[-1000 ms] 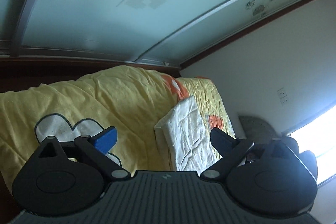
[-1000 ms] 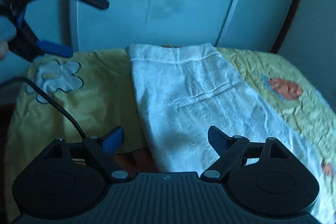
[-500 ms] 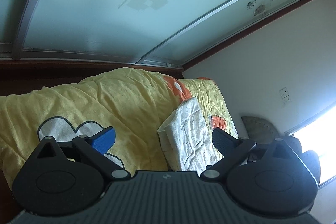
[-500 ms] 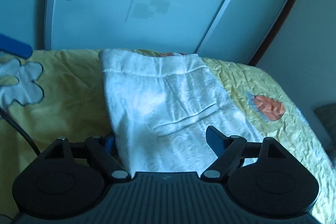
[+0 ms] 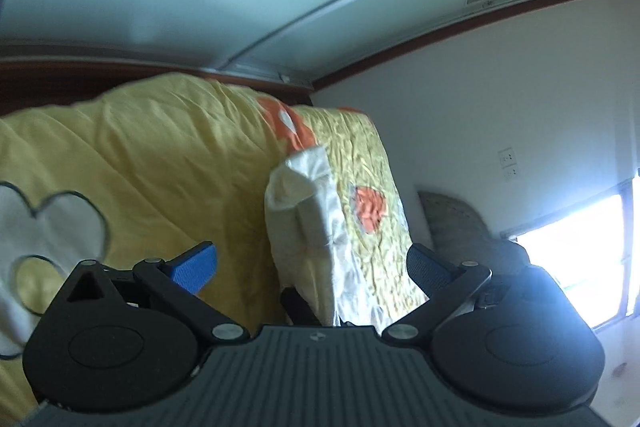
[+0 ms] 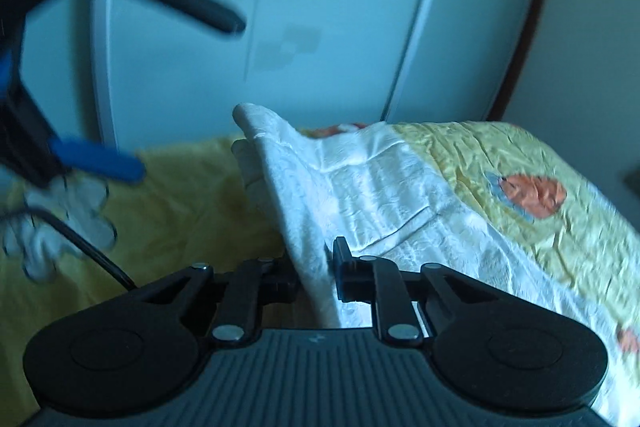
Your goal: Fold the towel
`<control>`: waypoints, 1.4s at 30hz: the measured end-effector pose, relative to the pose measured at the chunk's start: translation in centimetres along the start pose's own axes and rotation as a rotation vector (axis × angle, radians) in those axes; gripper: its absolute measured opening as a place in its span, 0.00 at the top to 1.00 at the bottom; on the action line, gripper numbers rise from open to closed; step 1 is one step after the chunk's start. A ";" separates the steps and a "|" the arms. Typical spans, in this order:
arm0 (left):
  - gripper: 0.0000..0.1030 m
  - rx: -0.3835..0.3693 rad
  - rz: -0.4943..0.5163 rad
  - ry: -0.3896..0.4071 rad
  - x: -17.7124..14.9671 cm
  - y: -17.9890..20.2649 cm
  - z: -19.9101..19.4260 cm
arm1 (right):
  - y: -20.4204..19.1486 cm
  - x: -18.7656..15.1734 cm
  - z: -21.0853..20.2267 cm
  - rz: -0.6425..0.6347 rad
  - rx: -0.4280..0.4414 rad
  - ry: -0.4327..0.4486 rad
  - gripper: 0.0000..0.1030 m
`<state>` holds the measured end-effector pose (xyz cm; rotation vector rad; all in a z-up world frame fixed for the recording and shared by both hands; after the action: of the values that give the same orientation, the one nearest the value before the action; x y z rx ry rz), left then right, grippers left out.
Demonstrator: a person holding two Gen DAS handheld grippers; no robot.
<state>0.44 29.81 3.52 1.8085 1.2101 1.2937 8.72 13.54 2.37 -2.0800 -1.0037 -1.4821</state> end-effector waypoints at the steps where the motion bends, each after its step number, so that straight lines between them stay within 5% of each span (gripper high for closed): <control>1: 0.01 -0.022 -0.007 -0.021 -0.2 0.1 0.8 | 0.6 -0.1 0.0 0.048 0.006 -0.003 0.85; 6: 0.08 0.028 0.015 -0.056 -1.5 0.4 5.5 | 0.4 -0.8 0.0 0.093 0.023 -0.008 0.85; 8: 0.29 0.081 0.079 -0.053 -1.8 0.5 6.8 | 0.5 -0.9 0.0 0.110 0.041 -0.016 0.80; 9: 0.57 0.117 0.106 -0.066 -1.9 0.5 7.3 | 0.7 -0.8 -0.1 0.129 0.059 -0.030 0.77; 10: 0.70 0.161 0.123 -0.078 -2.0 0.2 7.7 | 1.2 -0.8 -0.2 0.150 0.074 -0.040 0.69; 12: 0.81 0.204 0.131 -0.090 -2.0 -0.6 8.3 | 2.3 -0.7 -1.1 0.192 0.056 -0.041 0.41; 13: 0.81 0.205 0.147 -0.092 -2.1 -0.8 8.3 | 3.4 -0.7 -1.9 0.230 0.070 -0.016 0.25; 14: 0.82 0.195 0.171 -0.090 -2.1 -1.0 8.2 | 4.6 -0.7 -2.5 0.289 0.094 0.011 0.21; 17: 0.82 0.187 0.334 -0.064 -2.7 0.4 7.8 | 9.4 -0.7 -3.0 0.551 0.133 0.022 0.21; 21: 0.86 0.106 0.912 0.042 -7.8 6.6 6.2 | 15.9 -1.1 -2.1 0.935 0.183 0.024 0.21; 23: 0.86 0.044 1.108 0.041 -11.1 8.4 5.6 | 18.0 -1.2 -1.2 1.058 0.221 0.011 0.20; 26: 0.85 -0.019 1.361 0.084 -16.0 9.5 5.0 | 18.5 0.4 0.7 1.012 0.228 -0.066 0.20; 29: 0.85 -0.044 1.495 0.111 -18.9 9.1 4.9 | 17.0 1.8 2.5 0.894 0.255 -0.168 0.20; 31: 0.85 -0.053 1.556 0.130 -20.0 8.7 4.6 | 15.5 2.5 3.1 0.789 0.252 -0.215 0.21; 34: 0.85 -0.084 1.616 0.165 -20.6 8.0 4.0 | 13.4 2.2 4.4 0.631 0.211 -0.314 0.63; 36: 0.85 -0.080 1.617 0.167 -20.2 7.3 3.5 | 12.9 1.5 4.5 0.595 0.207 -0.314 0.80; 42: 0.39 -0.253 1.284 0.128 -15.6 7.0 -2.6 | 16.1 1.5 1.5 0.714 0.252 -0.234 0.86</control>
<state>-1.40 12.65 4.28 2.3479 -0.2680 2.0709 21.86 4.33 4.58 -2.1242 -0.4015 -0.7309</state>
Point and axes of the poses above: each gripper's, at about its wrist camera, not at the fingertips, and z roughly the way its jaws point, y to its right, x to its top, the point moved 1 cm from there along z, roughly the way its jaws point, and after that the axes turned 14 degrees about y, right-handed, at the moved point
